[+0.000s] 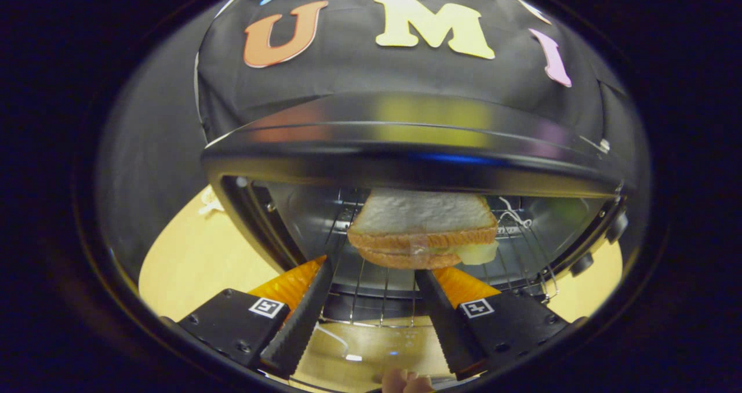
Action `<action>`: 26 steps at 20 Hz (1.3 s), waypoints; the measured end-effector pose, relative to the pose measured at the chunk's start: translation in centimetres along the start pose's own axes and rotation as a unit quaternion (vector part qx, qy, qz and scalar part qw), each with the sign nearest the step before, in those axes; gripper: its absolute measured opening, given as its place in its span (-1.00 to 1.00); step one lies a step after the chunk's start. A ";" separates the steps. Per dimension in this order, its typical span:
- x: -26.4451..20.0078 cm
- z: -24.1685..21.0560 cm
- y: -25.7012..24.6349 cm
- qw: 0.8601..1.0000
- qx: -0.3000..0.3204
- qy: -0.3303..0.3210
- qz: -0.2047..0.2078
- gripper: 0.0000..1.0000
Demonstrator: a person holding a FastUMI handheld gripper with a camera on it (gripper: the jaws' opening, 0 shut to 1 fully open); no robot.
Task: Open the toaster oven, put the food inside, and close the toaster oven door.
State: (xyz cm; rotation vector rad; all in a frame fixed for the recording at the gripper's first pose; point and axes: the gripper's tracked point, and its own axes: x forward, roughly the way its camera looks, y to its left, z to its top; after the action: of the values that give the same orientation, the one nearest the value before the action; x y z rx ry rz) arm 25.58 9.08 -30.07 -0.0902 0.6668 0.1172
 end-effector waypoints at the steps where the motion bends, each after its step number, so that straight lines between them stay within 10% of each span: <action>1: -0.4 -0.4 0.2 1.000 0.007 0.004 0.006 0.92; 26: -14.8 -11.0 -2.4 1.000 0.009 0.006 -0.005 0.92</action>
State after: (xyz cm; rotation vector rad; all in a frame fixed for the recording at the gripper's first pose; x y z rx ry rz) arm 7.65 4.25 -29.36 -0.0772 0.6798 0.1019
